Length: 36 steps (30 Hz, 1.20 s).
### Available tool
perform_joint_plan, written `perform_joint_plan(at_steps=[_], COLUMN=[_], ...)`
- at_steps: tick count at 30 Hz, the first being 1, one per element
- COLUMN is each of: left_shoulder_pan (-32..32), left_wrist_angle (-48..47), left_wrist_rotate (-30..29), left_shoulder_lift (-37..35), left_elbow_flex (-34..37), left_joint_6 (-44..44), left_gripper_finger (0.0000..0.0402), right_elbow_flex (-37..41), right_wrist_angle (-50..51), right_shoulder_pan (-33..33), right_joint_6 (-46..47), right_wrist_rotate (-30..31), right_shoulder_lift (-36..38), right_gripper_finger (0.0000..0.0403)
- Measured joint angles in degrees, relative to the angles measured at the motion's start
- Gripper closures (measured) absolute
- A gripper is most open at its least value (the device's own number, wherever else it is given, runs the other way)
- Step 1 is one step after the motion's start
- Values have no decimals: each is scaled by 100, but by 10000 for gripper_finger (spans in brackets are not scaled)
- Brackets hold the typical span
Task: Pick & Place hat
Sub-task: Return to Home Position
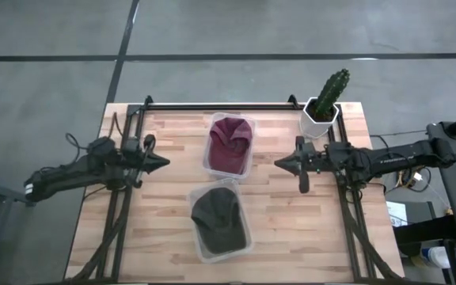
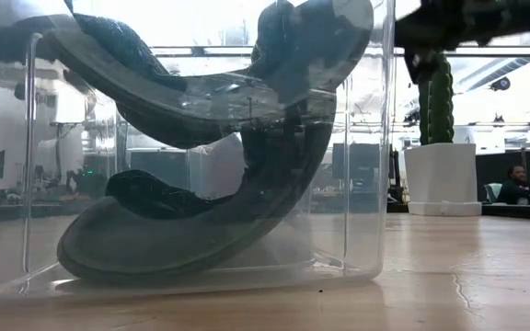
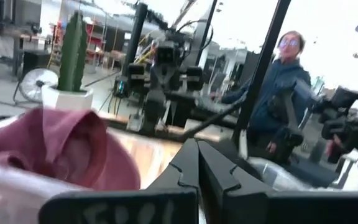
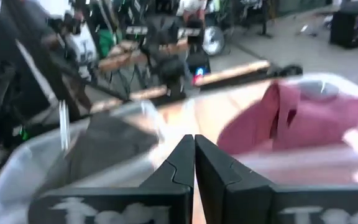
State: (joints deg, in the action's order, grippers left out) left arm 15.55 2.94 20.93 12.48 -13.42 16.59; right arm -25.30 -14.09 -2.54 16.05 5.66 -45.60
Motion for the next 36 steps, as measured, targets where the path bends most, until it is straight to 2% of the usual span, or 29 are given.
perform_joint_plan(at_steps=[4,9,14,17,30,36], left_shoulder_pan=[2,2,4,9,9,9], left_wrist_angle=[-93,-596,-1253,-1331,-1288,-1245], left_wrist_rotate=[-21,-20,-124,-170,-470,-546], left_shoulder_lift=[-261,-582,-1025,-1248,-1247,-1247], left_elbow_flex=[217,235,137,183,323,294], left_joint_6=[-52,-188,-325,-370,-733,-753], left_gripper_finger=[401,401,401,401,401,402], right_elbow_flex=[418,859,1196,1401,2105,2387], right_wrist_angle=[166,-158,-152,-150,-152,-47], right_shoulder_pan=[7,-38,-38,-30,-20,-20], right_joint_6=[300,-172,-308,-501,-1042,-927], right_wrist_rotate=[-9,-482,-459,-401,-263,-259], right_shoulder_lift=[203,525,1197,1636,2819,3271], right_gripper_finger=[394,394,394,394,394,394])
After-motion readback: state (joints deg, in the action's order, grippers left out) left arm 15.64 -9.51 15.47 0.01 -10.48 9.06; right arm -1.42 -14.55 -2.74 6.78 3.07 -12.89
